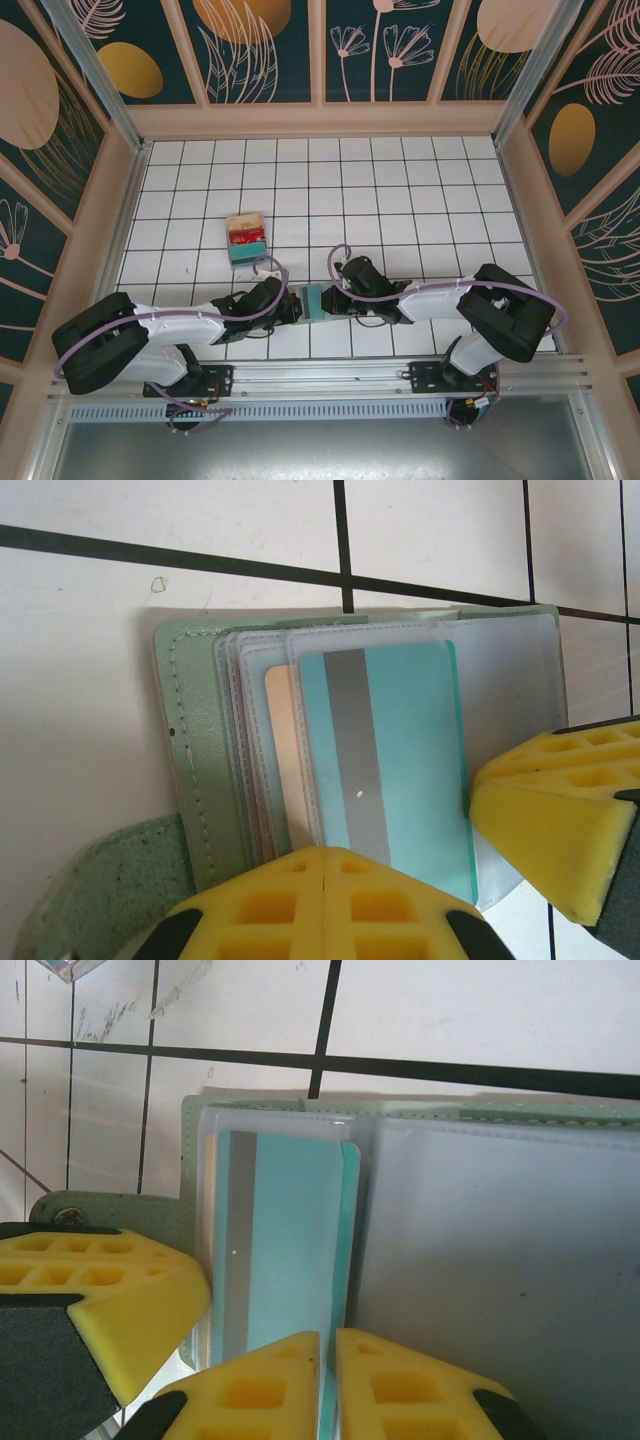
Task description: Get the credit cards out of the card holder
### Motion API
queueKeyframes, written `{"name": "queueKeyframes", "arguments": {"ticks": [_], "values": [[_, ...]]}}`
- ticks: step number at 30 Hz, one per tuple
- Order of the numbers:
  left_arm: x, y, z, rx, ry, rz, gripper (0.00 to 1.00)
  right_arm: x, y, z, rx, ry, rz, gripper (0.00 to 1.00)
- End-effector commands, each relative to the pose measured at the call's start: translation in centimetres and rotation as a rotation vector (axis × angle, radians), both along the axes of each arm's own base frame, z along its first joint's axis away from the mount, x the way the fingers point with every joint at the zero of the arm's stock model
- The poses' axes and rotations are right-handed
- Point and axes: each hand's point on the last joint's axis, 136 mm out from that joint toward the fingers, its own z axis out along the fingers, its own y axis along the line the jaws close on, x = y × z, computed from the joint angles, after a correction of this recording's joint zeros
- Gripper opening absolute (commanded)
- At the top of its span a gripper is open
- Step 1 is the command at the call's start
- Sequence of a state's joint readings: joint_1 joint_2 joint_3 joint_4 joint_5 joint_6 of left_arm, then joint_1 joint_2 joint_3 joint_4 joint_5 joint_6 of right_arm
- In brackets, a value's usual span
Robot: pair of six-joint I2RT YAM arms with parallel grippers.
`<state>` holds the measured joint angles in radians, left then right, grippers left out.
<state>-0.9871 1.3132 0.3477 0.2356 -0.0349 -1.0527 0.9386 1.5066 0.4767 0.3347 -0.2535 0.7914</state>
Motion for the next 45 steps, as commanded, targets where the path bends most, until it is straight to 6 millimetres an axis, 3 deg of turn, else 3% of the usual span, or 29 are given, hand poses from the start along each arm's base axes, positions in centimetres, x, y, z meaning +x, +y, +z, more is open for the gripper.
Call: {"name": "queueKeyframes", "arguments": {"ticks": [1,9,21,25,45], "values": [[-0.2,0.8,-0.7,0.038,0.024,0.012,0.0,0.2,0.1,-0.2,0.001,0.001,-0.002,0.14],[-0.2,0.9,-0.8,0.042,0.023,0.012,0.0,0.5,-0.4,-0.4,-0.032,-0.004,-0.026,0.17],[-0.2,0.9,-0.8,0.04,0.024,0.013,0.0,0.3,0.1,-0.4,-0.013,0.009,-0.005,0.13],[-0.3,1.0,-0.9,0.041,0.025,0.012,0.0,0.2,0.1,-0.5,-0.014,0.011,-0.004,0.0],[-0.3,1.3,-0.8,0.045,0.021,0.019,0.0,0.4,-1.7,0.1,-0.013,-0.005,-0.03,0.0]]}}
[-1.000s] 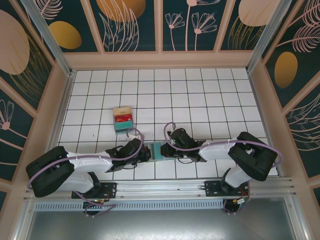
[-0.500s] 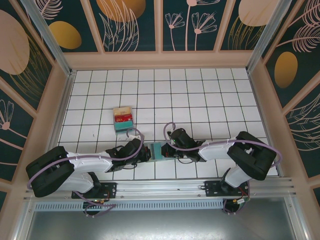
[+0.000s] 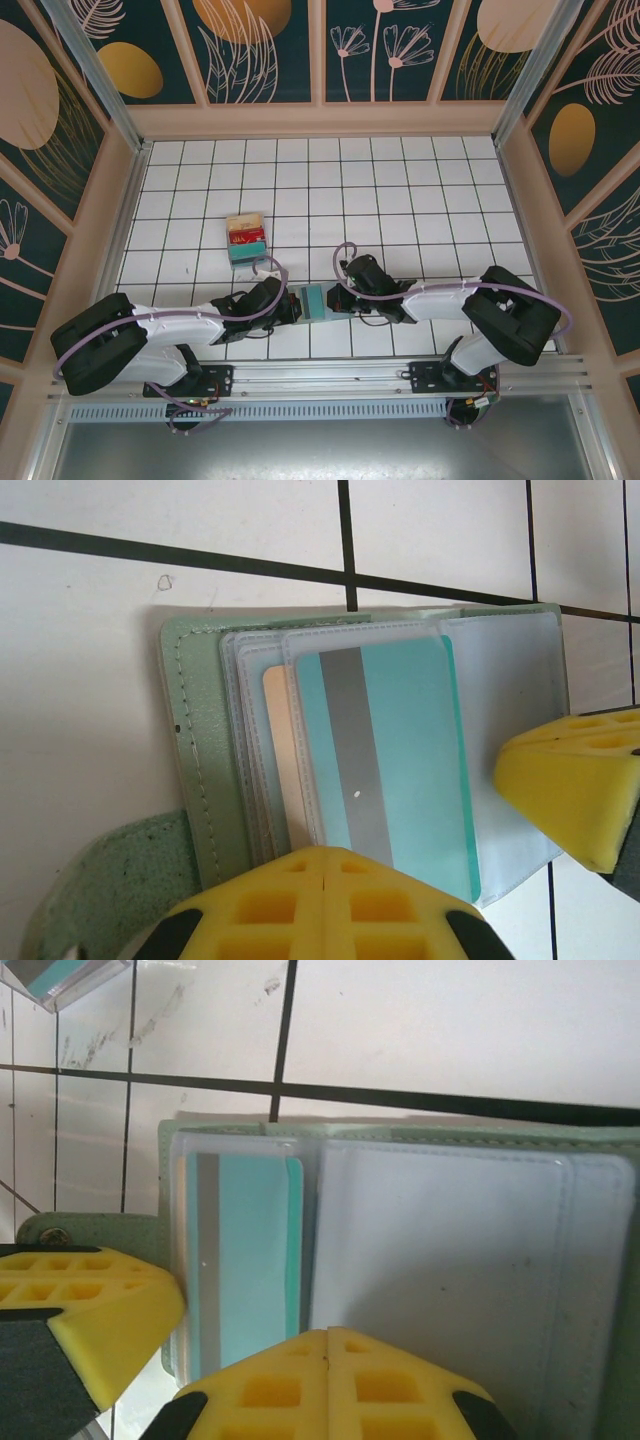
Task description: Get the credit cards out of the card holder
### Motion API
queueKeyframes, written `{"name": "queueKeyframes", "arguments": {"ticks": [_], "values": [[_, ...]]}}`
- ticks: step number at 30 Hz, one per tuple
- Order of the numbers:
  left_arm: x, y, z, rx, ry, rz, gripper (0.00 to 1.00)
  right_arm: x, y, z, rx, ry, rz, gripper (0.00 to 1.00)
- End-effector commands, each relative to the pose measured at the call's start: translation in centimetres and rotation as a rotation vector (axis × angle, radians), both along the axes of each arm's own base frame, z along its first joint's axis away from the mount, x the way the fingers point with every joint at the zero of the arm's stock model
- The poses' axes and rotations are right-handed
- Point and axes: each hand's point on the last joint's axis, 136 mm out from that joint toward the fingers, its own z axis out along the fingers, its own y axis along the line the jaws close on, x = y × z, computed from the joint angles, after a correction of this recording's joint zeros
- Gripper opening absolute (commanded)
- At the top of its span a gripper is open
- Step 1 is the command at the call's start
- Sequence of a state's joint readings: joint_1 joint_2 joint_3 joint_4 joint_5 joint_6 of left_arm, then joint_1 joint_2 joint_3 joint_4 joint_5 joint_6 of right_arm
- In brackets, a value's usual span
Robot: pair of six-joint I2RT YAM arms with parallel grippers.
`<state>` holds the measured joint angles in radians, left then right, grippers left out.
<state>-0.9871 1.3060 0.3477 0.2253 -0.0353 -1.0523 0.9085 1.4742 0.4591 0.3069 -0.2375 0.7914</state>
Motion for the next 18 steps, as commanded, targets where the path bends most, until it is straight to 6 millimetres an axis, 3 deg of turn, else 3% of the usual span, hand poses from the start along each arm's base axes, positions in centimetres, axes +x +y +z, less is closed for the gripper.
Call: {"name": "queueKeyframes", "arguments": {"ticks": [1,10,18], "values": [[-0.2,1.2,-0.9,0.041,0.019,0.019,0.0,-0.3,-0.2,0.3,0.012,-0.007,0.019,0.0],[-0.3,1.4,-0.9,0.044,0.018,0.023,0.0,0.1,1.1,2.2,0.048,-0.037,0.039,0.11],[-0.3,1.2,-0.9,0.037,0.019,0.021,0.0,0.1,1.6,1.2,0.028,-0.018,0.055,0.14]]}}
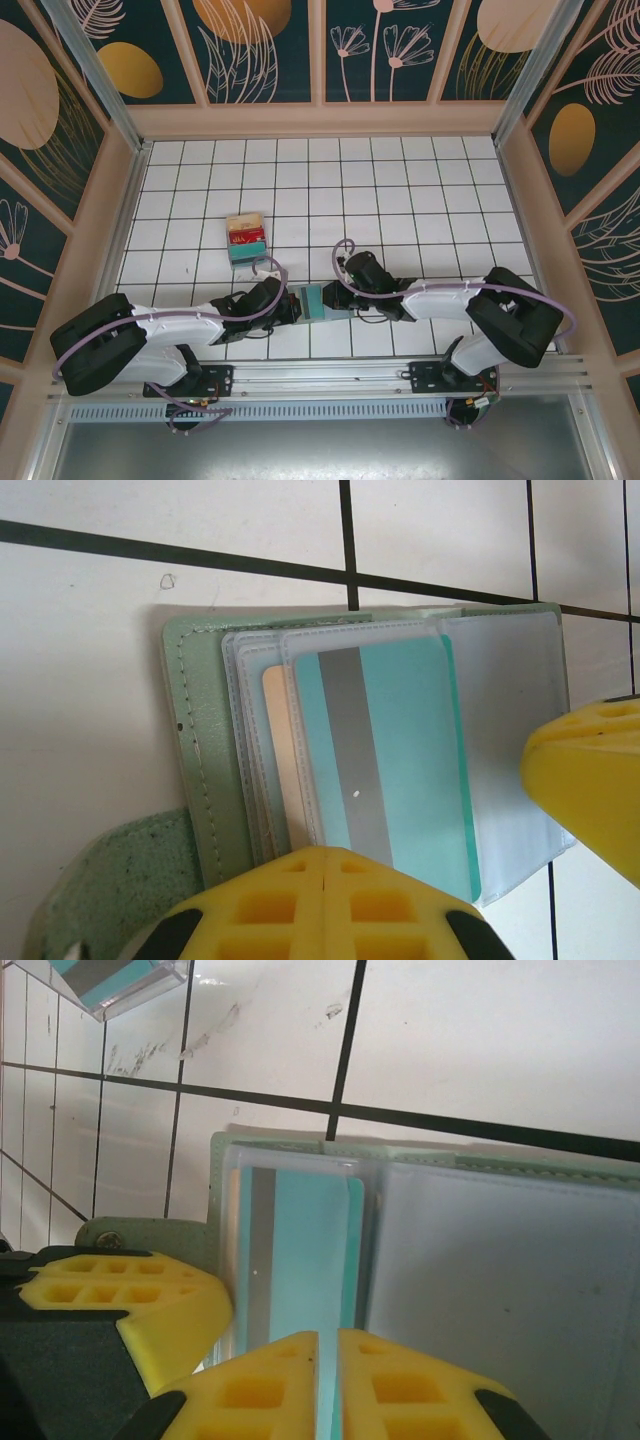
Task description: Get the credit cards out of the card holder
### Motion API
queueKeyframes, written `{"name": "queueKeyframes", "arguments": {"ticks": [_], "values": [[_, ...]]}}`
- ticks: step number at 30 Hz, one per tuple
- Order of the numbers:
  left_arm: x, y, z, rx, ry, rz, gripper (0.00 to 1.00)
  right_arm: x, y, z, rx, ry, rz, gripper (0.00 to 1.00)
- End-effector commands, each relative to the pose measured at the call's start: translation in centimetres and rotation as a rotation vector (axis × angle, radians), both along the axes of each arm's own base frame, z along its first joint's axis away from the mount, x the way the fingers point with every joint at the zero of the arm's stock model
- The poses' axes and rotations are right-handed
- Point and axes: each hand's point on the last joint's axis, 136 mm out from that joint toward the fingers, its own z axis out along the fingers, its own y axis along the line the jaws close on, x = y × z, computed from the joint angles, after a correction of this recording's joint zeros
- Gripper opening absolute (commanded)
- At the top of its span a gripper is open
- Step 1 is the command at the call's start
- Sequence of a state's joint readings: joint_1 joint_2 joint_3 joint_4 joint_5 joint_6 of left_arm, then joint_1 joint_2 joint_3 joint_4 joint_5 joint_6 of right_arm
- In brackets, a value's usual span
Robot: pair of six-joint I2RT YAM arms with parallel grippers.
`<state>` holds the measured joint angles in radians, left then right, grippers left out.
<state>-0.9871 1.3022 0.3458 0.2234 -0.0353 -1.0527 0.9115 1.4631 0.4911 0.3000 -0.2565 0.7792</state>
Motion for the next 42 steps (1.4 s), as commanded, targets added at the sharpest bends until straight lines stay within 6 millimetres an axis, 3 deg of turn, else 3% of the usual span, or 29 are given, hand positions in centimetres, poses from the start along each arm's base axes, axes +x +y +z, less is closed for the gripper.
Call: {"name": "queueKeyframes", "arguments": {"ticks": [1,27,31,42], "values": [[-0.2,1.1,-0.9,0.036,0.02,0.022,0.0,-0.2,0.5,-0.4,-0.008,0.007,0.031,0.14],[-0.2,1.1,-0.9,0.041,0.02,0.017,0.0,-0.7,1.3,-1.5,-0.005,0.042,0.055,0.16],[-0.2,1.2,-0.9,0.043,0.019,0.019,0.0,-0.7,1.3,-1.4,-0.003,0.041,0.056,0.05],[-0.4,1.7,-1.2,0.059,0.022,0.03,0.0,-0.6,0.3,-1.5,-0.024,0.03,0.029,0.0]]}}
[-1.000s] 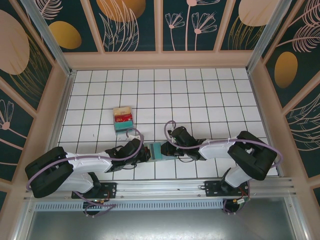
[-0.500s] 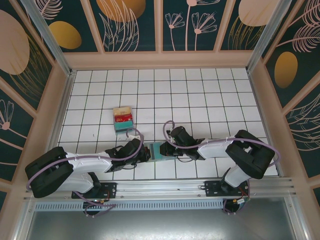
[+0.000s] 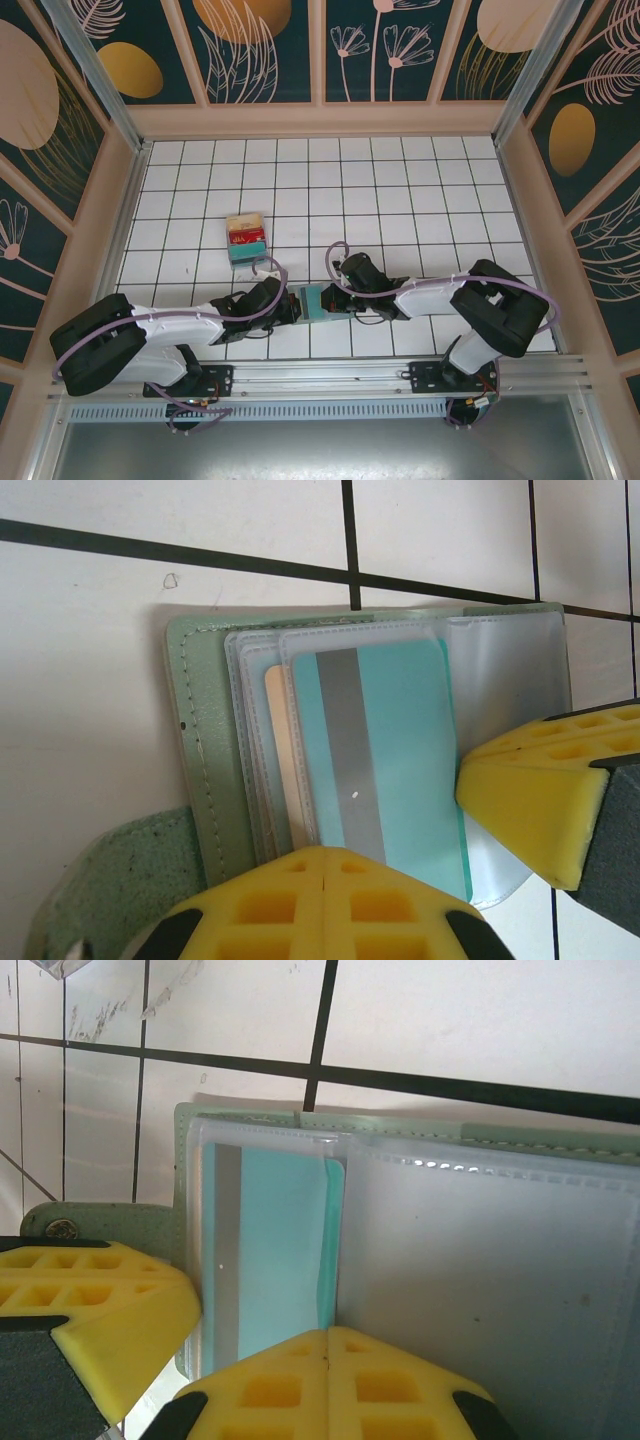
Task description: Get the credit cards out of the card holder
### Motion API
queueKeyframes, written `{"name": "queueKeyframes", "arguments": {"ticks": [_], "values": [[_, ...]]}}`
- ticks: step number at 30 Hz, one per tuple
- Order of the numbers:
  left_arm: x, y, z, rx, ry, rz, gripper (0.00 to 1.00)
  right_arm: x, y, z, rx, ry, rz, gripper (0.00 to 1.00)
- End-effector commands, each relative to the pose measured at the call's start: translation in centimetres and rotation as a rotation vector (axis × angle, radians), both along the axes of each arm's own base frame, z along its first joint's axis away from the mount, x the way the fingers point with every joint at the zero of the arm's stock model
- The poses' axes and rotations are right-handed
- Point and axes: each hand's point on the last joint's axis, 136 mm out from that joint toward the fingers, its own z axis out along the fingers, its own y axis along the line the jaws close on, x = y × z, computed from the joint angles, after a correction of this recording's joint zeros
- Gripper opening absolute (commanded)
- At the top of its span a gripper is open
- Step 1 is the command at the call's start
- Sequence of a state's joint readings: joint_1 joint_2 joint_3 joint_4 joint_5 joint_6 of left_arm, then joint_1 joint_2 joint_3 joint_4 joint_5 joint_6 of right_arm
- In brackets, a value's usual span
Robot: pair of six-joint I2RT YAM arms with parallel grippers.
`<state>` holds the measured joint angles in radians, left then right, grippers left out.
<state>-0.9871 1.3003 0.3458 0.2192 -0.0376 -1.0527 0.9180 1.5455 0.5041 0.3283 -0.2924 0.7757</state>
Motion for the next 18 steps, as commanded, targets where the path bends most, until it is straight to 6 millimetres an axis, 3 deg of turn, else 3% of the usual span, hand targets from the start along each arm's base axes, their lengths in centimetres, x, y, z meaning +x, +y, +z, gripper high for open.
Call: {"name": "queueKeyframes", "arguments": {"ticks": [1,18], "values": [[-0.4,1.7,-1.3,0.058,0.023,0.028,0.0,0.0,-0.4,0.2,-0.009,-0.014,-0.01,0.0],[-0.3,1.7,-1.1,0.052,0.018,0.028,0.0,0.2,-1.8,0.1,-0.02,-0.011,-0.036,0.0]]}}
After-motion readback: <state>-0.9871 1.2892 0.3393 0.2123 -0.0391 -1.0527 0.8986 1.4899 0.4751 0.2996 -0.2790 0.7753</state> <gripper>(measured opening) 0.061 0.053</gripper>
